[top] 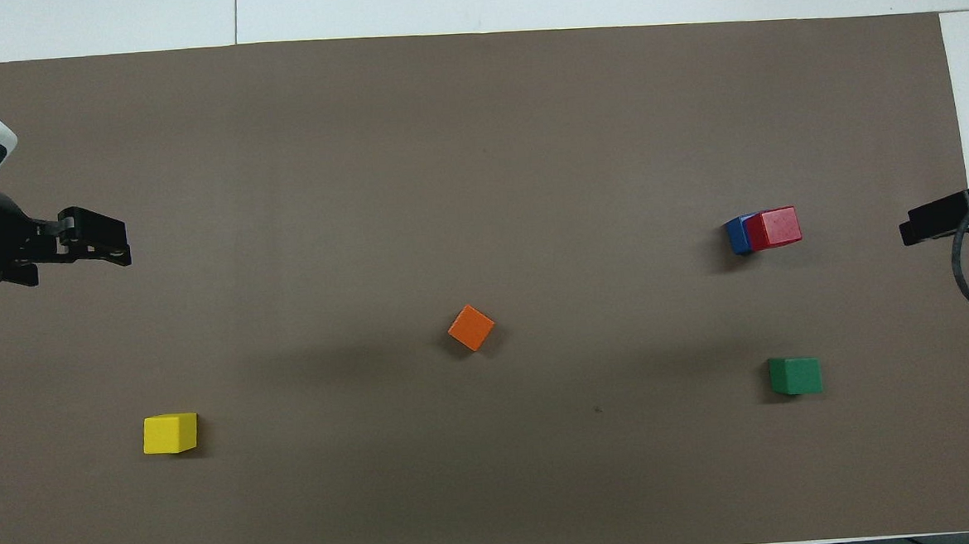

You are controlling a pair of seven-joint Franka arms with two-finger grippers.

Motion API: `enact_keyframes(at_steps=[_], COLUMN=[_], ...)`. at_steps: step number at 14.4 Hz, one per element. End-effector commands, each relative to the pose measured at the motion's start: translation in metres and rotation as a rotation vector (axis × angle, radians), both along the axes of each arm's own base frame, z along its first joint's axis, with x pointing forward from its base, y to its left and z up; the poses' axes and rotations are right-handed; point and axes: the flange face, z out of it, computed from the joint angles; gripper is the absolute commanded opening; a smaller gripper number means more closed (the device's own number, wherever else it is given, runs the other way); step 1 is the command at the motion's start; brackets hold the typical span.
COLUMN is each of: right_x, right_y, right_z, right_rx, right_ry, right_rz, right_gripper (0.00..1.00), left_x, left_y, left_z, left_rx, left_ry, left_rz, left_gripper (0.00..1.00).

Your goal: Transfer red block to right arm and stack on blue block

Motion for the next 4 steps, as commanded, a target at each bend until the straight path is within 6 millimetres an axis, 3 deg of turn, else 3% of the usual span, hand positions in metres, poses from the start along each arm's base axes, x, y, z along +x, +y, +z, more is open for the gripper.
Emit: enact_keyframes(at_steps=[1, 4], right_x=[-0.0037, -0.0036], right_y=[-0.0031, -0.0039], right_z=[-0.0010, -0.0009], right_rx=[-0.022, -0.022], right_ry=[0.000, -0.001], right_rz=[0.002, 0.000], right_gripper=[1.00, 1.00], left_x=[-0.0059, -0.0059], left_y=[0.0026, 0.0025], left_z=[0.0039, 0.0039], left_rx=[0.021, 0.019], left_ry=[-0.004, -0.004], left_rz=[-0.003, 0.000], left_gripper=[1.00, 1.00])
